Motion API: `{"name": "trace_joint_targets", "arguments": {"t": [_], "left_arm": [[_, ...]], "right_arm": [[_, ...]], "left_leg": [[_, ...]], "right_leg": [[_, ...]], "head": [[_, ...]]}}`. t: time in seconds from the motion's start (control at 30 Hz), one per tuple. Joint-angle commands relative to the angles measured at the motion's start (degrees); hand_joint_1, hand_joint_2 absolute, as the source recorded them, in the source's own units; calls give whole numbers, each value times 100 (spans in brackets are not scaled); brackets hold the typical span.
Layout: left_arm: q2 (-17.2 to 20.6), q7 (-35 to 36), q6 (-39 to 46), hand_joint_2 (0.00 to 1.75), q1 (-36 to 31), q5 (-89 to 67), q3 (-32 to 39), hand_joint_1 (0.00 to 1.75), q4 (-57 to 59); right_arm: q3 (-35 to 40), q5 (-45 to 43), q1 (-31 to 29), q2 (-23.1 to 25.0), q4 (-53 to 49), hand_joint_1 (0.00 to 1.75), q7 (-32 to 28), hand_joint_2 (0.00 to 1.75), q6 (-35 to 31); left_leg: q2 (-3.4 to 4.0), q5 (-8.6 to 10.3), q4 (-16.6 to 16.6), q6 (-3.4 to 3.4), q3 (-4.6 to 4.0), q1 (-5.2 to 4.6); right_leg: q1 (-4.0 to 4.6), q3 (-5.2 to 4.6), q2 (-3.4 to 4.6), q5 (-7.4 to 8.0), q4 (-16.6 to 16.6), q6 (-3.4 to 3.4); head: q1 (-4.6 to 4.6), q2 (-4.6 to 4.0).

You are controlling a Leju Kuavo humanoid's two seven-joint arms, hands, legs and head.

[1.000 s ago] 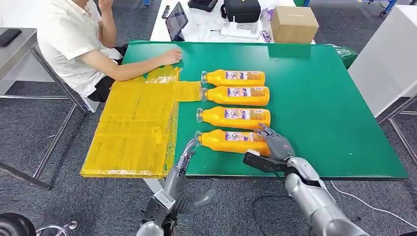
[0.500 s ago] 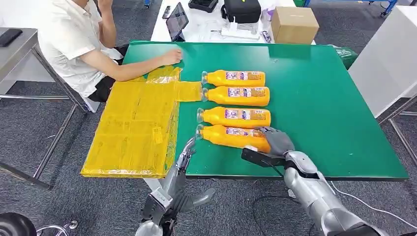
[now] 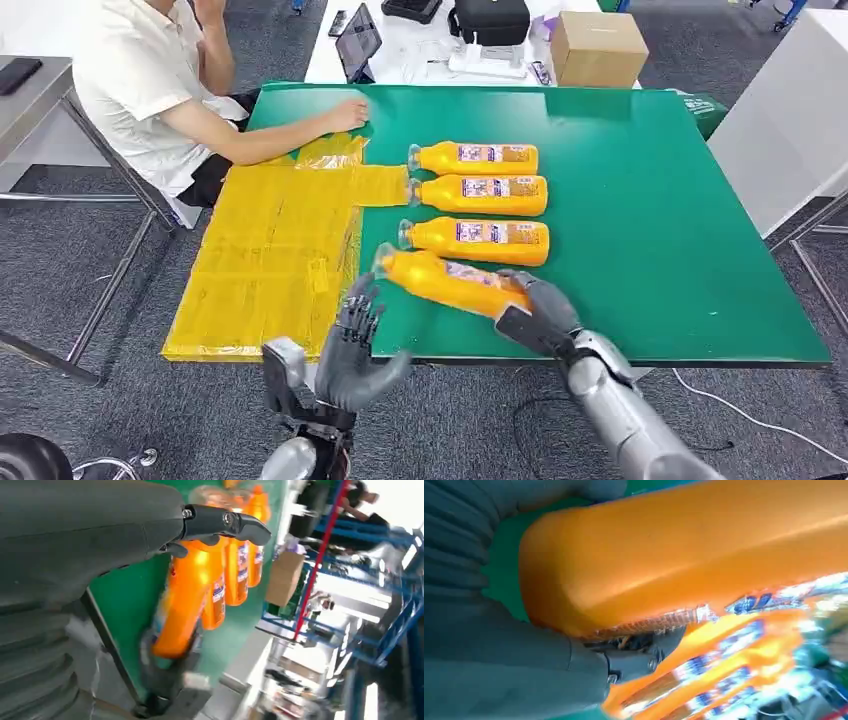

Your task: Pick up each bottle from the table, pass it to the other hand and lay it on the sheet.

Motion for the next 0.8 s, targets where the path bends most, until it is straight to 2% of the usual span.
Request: {"name": "trace_joint_targets", "arguments": {"t": [0.03,0.13,0.2,0.37,0.4,0.47,0.57,0.63,0.67,0.7,0.8], "left_arm": [[-13,167,78,175,190,710,502,0,251],[-62,162,537,175,249,901,652,0,160],[-11,65,779,175,268,997,637,0,1],[108,-46,920,175,343,990,473,0,-355],[312,-1,446,175,264,895,175,0,-376],[312,-1,446,175,264,895,175,0,-376],[275,-22,379,175,261,872,221,0,-297],[305,46,-35,175,179,857,211,0,-242],[317,113,-261,175,92,836,172,0,-199],[285,133,-429,175,28,795,177,0,-136],[242,171,-600,175,-62,752,157,0,-36]], "right_arm": [[-545,-562,857,407,-1672,175,-96,175,-109],[-614,-663,979,471,-1777,171,-74,175,-318],[-617,-749,1069,511,-1833,175,-71,175,-398],[-585,-846,1287,661,-2034,169,-106,175,-554],[-504,-968,1282,736,-2056,171,-112,175,-390],[-504,-968,1282,736,-2056,171,-112,175,-390],[-394,-956,1238,809,-2049,171,-68,175,-404],[-116,-970,1190,839,-2048,175,-215,175,-132],[134,-940,1160,902,-2040,175,-303,175,48],[385,-899,1127,932,-2009,173,-372,175,153],[677,-784,1099,956,-1966,175,-504,175,150]], "left_leg": [[2,-8,-5,7,8,-1],[9,-10,-4,10,0,-2],[3,-10,-4,10,-1,-2],[2,-7,-2,4,-20,-4],[-1,-5,-3,4,-23,-6],[7,-12,-6,6,-1,-4],[7,-6,-4,5,-20,-4],[13,-14,-8,12,5,-3],[5,-4,-4,6,-20,-5],[12,-10,-5,9,-8,-3],[18,-11,-4,8,-7,-3]], "right_leg": [[3,9,-8,-9,-4,-14],[2,3,-3,-8,-6,-13],[1,4,-10,-10,-4,-15],[0,-16,-9,-6,-1,-13],[-3,-19,-10,-5,-1,-10],[3,0,-9,-12,-1,-24],[-1,-19,-4,-4,-2,-10],[3,5,-4,-10,-8,-23],[-2,-19,-6,-4,-2,-10],[1,-8,-3,-7,-4,-17],[2,-8,3,-6,-3,-19]], "head": [[0,0],[2,0],[2,0],[0,0],[0,0],[0,0],[2,0],[2,0],[0,0],[4,0],[4,0]]}}
